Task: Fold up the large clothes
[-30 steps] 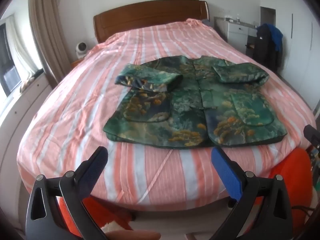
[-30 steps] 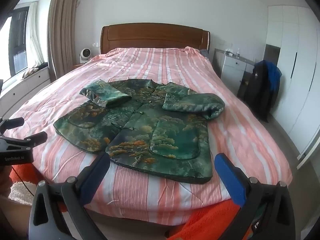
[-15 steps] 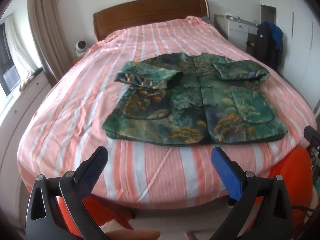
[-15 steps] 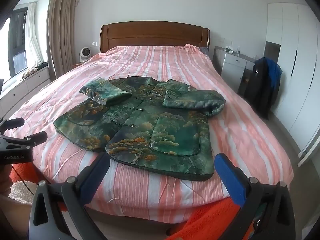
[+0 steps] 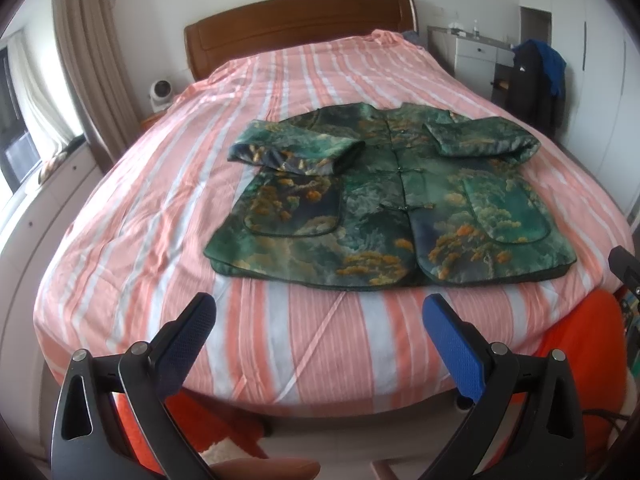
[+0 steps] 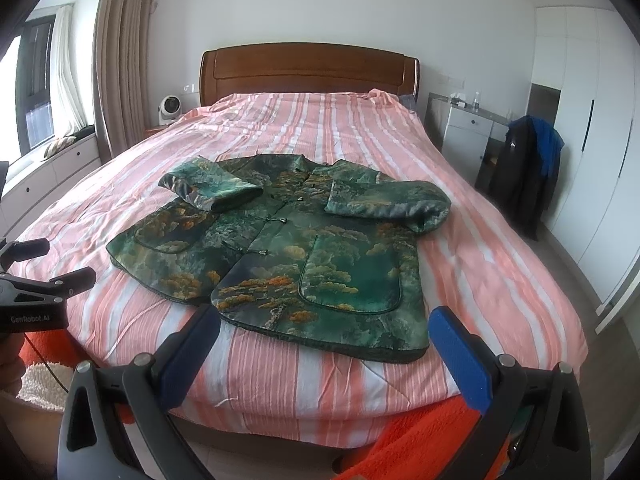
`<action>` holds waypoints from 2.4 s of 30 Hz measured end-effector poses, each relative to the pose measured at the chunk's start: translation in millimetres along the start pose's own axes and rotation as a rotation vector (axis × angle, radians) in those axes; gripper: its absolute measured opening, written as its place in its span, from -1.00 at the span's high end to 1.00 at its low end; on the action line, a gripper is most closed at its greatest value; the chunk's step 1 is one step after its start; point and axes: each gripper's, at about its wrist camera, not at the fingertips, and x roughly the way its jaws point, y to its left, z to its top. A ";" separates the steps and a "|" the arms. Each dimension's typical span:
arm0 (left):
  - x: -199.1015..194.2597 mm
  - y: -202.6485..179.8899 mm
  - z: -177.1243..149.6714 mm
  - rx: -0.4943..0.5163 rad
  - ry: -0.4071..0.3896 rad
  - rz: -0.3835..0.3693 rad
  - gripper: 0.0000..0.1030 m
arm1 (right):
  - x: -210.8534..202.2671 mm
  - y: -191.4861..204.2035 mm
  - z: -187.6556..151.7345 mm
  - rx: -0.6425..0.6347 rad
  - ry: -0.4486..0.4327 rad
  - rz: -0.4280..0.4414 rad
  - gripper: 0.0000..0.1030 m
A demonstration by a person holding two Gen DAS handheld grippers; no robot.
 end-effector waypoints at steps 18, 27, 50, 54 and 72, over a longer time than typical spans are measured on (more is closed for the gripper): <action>1.0 -0.3 0.1 0.005 0.002 0.004 -0.99 | 0.8 -1.2 -2.3 0.007 0.000 -0.003 -0.99; 1.0 -0.2 0.0 0.005 0.000 0.004 -0.99 | 0.2 -1.5 -2.3 0.007 -0.003 -0.003 -0.99; 0.2 -3.1 -1.0 0.010 0.001 0.006 -0.99 | -1.9 -3.3 -3.0 0.014 -0.004 -0.002 -0.99; 0.2 -3.1 -0.9 0.010 0.000 0.006 -0.99 | -2.2 -3.2 -3.4 0.016 -0.005 -0.003 -0.99; -1.6 -4.0 -2.2 0.019 -0.009 0.004 -0.99 | -3.7 -2.1 -4.1 0.014 -0.005 -0.002 -0.99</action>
